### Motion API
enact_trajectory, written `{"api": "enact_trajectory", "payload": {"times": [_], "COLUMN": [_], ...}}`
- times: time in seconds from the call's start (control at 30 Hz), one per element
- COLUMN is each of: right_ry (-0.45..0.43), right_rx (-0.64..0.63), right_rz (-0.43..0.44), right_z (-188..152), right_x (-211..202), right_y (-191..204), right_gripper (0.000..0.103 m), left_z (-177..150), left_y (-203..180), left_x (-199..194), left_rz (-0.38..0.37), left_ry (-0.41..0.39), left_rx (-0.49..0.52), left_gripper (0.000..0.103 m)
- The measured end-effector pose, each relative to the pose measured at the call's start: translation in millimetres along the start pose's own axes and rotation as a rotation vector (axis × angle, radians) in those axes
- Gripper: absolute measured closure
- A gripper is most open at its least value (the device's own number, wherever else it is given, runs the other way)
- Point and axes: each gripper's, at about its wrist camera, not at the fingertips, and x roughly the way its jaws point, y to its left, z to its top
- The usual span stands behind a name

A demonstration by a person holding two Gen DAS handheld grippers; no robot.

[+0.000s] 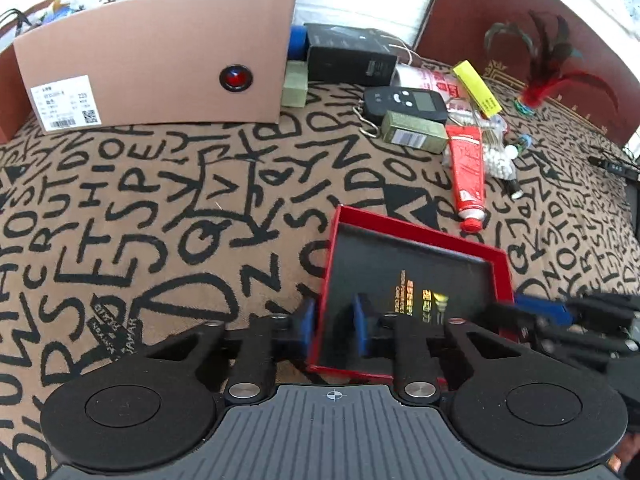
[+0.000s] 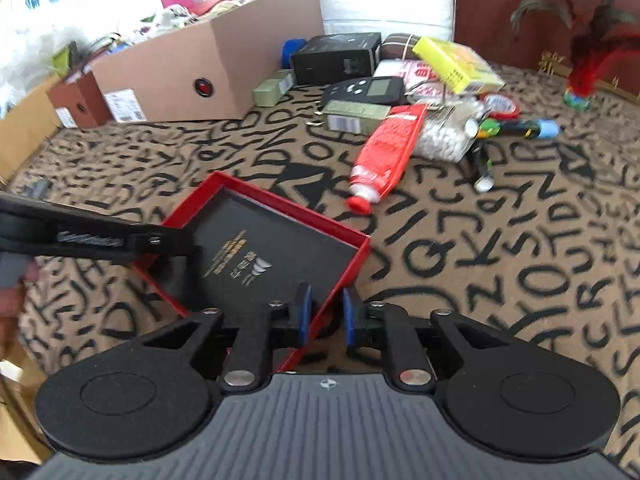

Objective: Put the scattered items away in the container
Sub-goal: 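Grasp the red-rimmed black tray edge with the left gripper while the right gripper grasps it too, then lift the tray with both grippers, lower it into the cardboard box, open both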

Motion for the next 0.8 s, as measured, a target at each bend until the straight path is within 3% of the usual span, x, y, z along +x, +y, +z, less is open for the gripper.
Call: {"api": "enact_trajectory", "payload": {"times": [0.1,0.13,0.23,0.3,0.33,0.37,0.43,0.53,0.57,0.63,0.7,0.77,0.8], "right_ry": [-0.011,-0.013,-0.007,-0.007,-0.004,-0.005,-0.003,-0.003,-0.003,-0.007,-0.012,-0.019,-0.029], "right_rx": [-0.013,0.006,0.065,0.081,0.085,0.088,0.082,0.079,0.079,0.076,0.074,0.061,0.044], "right_rz": [-0.066,-0.061,-0.017,-0.007,-0.003,-0.001,-0.011,-0.015,-0.016,-0.02,-0.038,-0.067,-0.083], "right_z": [5.3,5.3,1.7,-0.6,-0.6,-0.9,-0.3,0.3,0.4,1.1,1.4,1.9,1.9], "right_x": [2.0,2.0,1.8,0.2,-0.2,-0.8,-0.7,0.6,1.4,3.0,2.7,-0.8,-4.5], "right_y": [-0.8,-3.4,-13.3,-16.3,-16.3,-17.1,-15.1,-13.9,-13.8,-14.1,-13.3,-10.2,-7.1], "right_gripper": [0.088,0.087,0.084,0.084,0.084,0.089,0.091,0.088,0.088,0.089,0.095,0.096,0.096], "left_z": [-3.3,-5.1,-8.0,-8.1,-7.8,-7.3,-5.8,-4.5,-4.4,-4.9,-5.9,-6.5,-7.1], "left_y": [-2.5,-3.1,-2.2,-5.3,-8.0,-9.4,-7.7,-4.8,-5.7,-10.2,-12.3,-10.8,-9.2], "left_x": [-0.3,0.7,2.5,2.8,2.8,2.3,2.4,5.5,6.3,6.1,5.2,1.6,-1.4], "left_rz": [-0.039,-0.043,-0.055,-0.051,-0.042,-0.038,-0.042,-0.061,-0.059,-0.032,-0.018,-0.004,-0.006], "left_ry": [0.026,0.022,-0.016,-0.022,-0.019,-0.016,-0.007,0.002,0.0,-0.017,-0.029,-0.037,-0.043], "left_rx": [-0.008,-0.006,-0.021,0.0,0.021,0.03,0.019,0.0,0.003,0.026,0.035,0.023,0.017], "left_gripper": [0.091,0.071,0.058,0.057,0.076,0.084,0.085,0.066,0.068,0.084,0.087,0.102,0.102]}}
